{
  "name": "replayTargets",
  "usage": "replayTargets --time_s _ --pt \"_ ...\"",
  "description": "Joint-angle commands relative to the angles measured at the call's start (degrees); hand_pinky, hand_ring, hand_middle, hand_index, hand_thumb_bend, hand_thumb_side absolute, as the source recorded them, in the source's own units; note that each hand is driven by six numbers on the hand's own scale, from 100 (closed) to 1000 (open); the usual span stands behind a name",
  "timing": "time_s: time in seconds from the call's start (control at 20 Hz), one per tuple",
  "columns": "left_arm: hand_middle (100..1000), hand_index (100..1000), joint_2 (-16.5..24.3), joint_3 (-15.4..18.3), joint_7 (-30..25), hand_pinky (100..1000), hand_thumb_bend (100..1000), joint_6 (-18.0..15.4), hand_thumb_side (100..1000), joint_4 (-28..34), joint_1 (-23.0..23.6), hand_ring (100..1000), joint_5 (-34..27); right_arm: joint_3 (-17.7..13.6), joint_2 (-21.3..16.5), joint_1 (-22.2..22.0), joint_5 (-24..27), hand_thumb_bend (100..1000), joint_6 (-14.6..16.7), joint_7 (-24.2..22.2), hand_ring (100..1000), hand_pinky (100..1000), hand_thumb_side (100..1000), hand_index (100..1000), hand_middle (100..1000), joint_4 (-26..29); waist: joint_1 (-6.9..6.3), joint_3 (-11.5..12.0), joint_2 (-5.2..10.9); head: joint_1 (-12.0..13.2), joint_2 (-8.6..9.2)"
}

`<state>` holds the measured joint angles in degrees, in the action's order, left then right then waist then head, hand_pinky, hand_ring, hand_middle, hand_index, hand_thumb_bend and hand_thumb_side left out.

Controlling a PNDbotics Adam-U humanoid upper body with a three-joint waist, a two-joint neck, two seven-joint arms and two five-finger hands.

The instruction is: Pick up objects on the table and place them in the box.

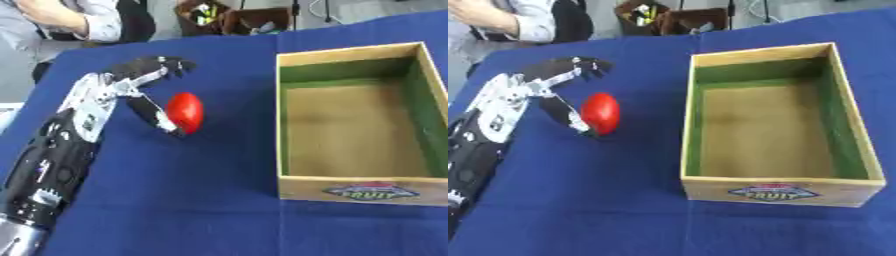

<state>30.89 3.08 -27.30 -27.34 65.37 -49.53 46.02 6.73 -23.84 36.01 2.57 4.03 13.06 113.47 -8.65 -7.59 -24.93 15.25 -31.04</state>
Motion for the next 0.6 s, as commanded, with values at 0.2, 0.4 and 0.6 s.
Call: replayTargets --time_s 0.2,0.4,0.6 --pt "842 992 2.36 0.85 -0.18 713 1000 0.3 509 -1.64 -1.11 810 2.88 -0.04 -0.45 1.22 0.18 100 0.2 -0.39 975 993 520 710 534 1.12 0.27 -0.27 0.66 0.66 1.41" --pt "773 971 2.53 1.02 -1.04 694 1000 0.81 479 -3.05 -1.15 781 3.6 0.05 -0.51 1.22 0.15 100 0.15 -0.57 977 995 522 709 532 1.12 0.31 -0.29 0.26 0.99 1.67" --pt "716 946 2.64 0.94 -3.91 682 1000 1.07 453 -3.91 -1.16 749 3.18 0.06 -0.58 1.17 0.13 100 0.03 -0.51 977 995 523 708 531 1.12 0.4 -0.06 0.15 1.2 1.42"
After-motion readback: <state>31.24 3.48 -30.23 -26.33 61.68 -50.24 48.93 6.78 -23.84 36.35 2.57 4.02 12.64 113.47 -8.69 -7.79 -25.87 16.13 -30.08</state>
